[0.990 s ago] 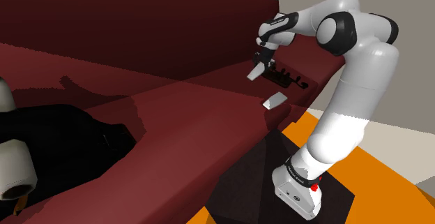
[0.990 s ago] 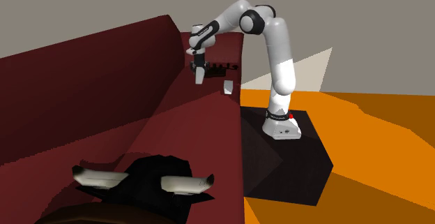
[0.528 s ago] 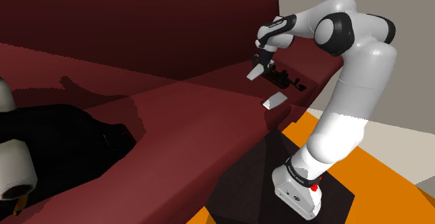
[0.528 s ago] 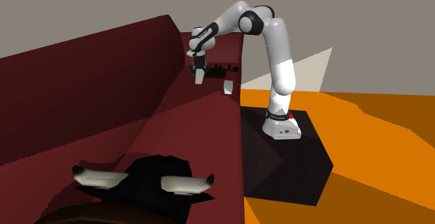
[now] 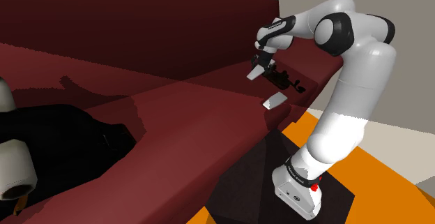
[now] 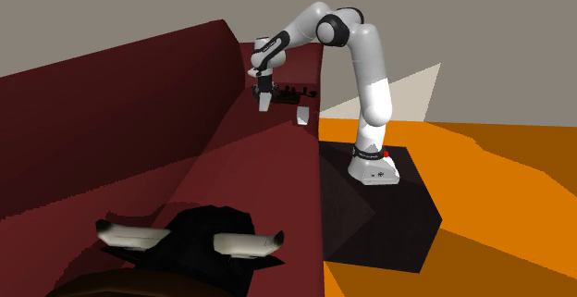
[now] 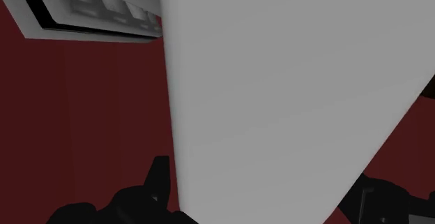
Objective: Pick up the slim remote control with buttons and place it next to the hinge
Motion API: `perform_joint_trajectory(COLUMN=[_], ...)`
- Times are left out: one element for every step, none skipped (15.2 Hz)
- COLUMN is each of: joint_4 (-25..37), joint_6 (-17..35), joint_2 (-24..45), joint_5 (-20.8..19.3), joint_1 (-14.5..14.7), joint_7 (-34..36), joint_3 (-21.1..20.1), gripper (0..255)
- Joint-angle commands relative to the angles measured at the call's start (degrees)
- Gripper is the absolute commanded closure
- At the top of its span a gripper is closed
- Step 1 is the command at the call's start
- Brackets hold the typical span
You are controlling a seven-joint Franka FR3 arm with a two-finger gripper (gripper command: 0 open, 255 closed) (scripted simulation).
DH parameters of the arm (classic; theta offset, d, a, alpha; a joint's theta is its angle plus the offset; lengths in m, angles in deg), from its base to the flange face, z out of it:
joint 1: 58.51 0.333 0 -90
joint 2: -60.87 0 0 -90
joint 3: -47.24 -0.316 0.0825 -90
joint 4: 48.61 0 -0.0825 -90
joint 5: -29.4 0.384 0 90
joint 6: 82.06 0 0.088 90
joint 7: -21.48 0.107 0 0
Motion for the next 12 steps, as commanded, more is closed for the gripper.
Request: perform_joint_trajectory(joint_4=[0.6,1.3,2.1,3.0,3.8,3.8,3.8,3.8,3.8,3.8,3.8,3.8], joint_6=[-0.3,-1.9,-3.5,-5.2,-6.5,-6.5,-6.5,-6.5,-6.5,-6.5,-6.5,-6.5], joint_2=[0.4,-0.6,-1.6,-2.4,-3.1,-3.1,-3.1,-3.1,-3.1,-3.1,-3.1,-3.1], joint_5=[0.1,-0.5,-1.0,-1.6,-2.0,-2.0,-2.0,-2.0,-2.0,-2.0,-2.0,-2.0], joint_1=[-0.1,0.1,0.3,0.5,0.6,0.6,0.6,0.6,0.6,0.6,0.6,0.6], joint_7=[-0.1,0.3,0.7,1.0,1.3,1.3,1.3,1.3,1.3,1.3,1.3,1.3], joint_3=[-0.1,0.2,0.4,0.6,0.7,0.7,0.7,0.7,0.7,0.7,0.7,0.7], gripper=[0,0,0,0,0,0,0,0,0,0,0,0])
